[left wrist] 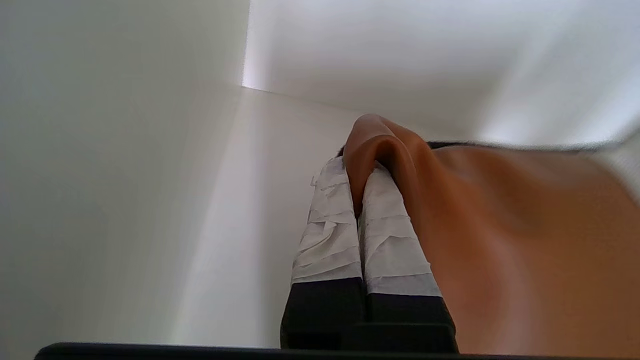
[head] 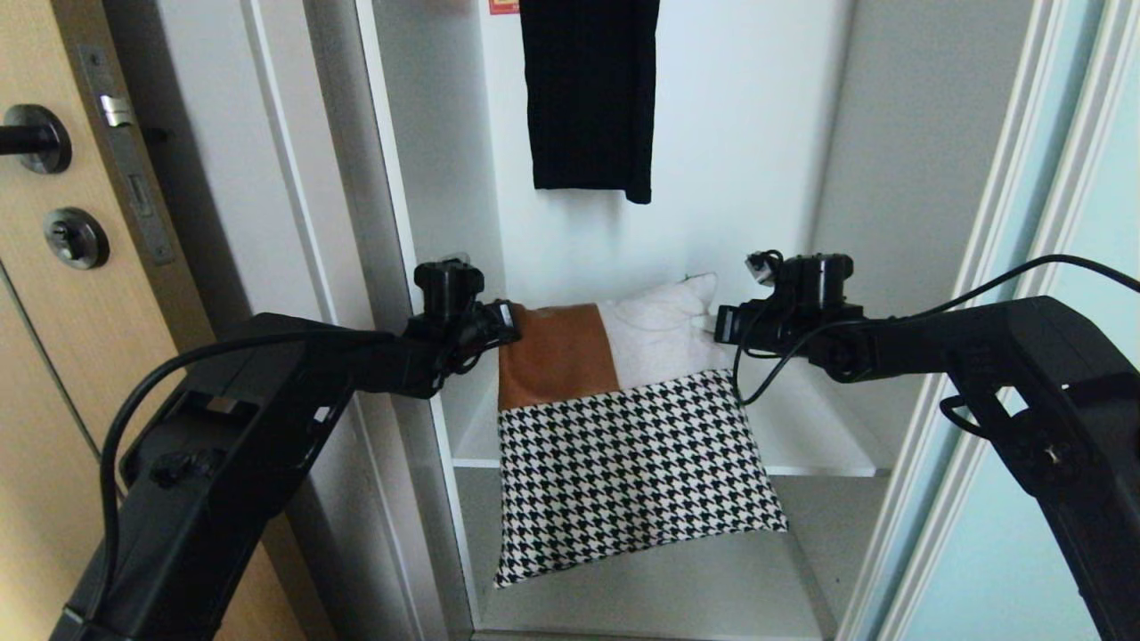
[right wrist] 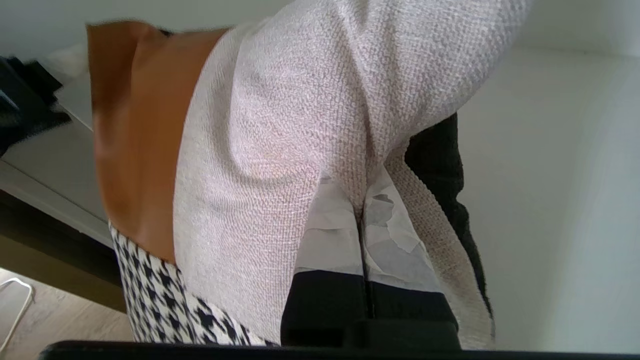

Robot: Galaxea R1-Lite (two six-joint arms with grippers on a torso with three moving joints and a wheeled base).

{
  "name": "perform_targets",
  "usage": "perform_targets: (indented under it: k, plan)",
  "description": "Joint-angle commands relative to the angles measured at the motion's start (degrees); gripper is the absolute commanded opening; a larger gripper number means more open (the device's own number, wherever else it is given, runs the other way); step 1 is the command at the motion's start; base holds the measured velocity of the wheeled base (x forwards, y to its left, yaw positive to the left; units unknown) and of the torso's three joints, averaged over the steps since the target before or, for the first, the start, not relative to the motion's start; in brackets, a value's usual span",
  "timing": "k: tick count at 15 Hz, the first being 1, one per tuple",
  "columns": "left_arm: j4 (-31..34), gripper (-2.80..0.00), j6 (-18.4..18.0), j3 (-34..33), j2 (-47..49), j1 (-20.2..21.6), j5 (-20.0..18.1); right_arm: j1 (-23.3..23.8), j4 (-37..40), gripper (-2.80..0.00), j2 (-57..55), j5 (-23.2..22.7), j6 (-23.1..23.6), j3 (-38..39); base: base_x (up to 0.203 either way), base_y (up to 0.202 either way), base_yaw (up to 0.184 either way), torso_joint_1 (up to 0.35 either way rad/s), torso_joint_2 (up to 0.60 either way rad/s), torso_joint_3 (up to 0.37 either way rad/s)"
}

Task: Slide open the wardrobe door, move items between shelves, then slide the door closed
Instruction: Place the pillow on the higher shelf

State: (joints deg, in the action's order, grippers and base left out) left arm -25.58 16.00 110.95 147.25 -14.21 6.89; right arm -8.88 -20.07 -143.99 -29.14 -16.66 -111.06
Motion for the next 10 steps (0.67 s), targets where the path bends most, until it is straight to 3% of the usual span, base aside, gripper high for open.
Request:
perform_targets:
  k: [1, 7, 8, 10]
  plan:
    - [-0.58, -2.80, -4.02, 0.08, 2.27, 0.10, -0.05, 1.11, -0.15, -2.80, -1.20, -0.27, -0.05, -0.21, 0.000, 0.000, 0.000, 0.000, 0.00, 0.000]
    - [-0.65, -2.80, -4.31, 0.15, 4.03, 1.54, 0.87, 1.79, -2.08, -2.80, -4.17, -0.04, -0.12, -0.16, 0.000, 0.000, 0.000, 0.000, 0.00, 0.000]
    - [-0.63, 0.00, -4.39, 0.15, 4.64, 1.92, 0.52, 1.76, -2.17, -2.80, -4.65, -0.03, -0.12, -0.21, 0.000, 0.000, 0.000, 0.000, 0.00, 0.000]
    - [-2.67, 0.00, -4.28, 0.12, 5.36, 2.69, 0.76, 1.76, -2.17, -2.80, -5.41, 0.04, -0.12, -0.30, 0.000, 0.000, 0.000, 0.000, 0.00, 0.000]
